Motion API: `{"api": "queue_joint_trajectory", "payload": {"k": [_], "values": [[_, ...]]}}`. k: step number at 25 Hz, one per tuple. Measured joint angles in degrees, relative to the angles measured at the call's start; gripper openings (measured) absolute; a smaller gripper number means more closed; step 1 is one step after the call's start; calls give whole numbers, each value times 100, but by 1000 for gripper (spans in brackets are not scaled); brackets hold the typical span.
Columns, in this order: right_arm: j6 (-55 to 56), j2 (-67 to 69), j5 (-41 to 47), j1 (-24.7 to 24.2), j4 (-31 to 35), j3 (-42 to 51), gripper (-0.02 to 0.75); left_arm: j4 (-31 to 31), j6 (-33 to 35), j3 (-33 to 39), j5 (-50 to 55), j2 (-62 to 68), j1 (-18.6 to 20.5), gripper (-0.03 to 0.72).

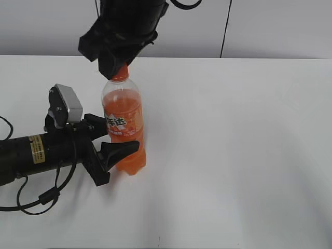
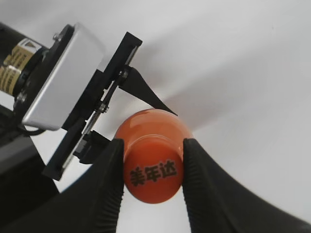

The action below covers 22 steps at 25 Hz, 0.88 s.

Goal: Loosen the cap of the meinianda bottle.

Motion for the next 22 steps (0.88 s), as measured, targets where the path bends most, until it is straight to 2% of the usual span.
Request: {"api": "queue_joint_trajectory", "payload": {"k": [9,22], "values": [[-3081,0,17,4,7,0,278,-7,0,0,0,0,0,419],[-5300,0,62,4,18,-25,278,-18,5,-5,0,0,0,419]]}}
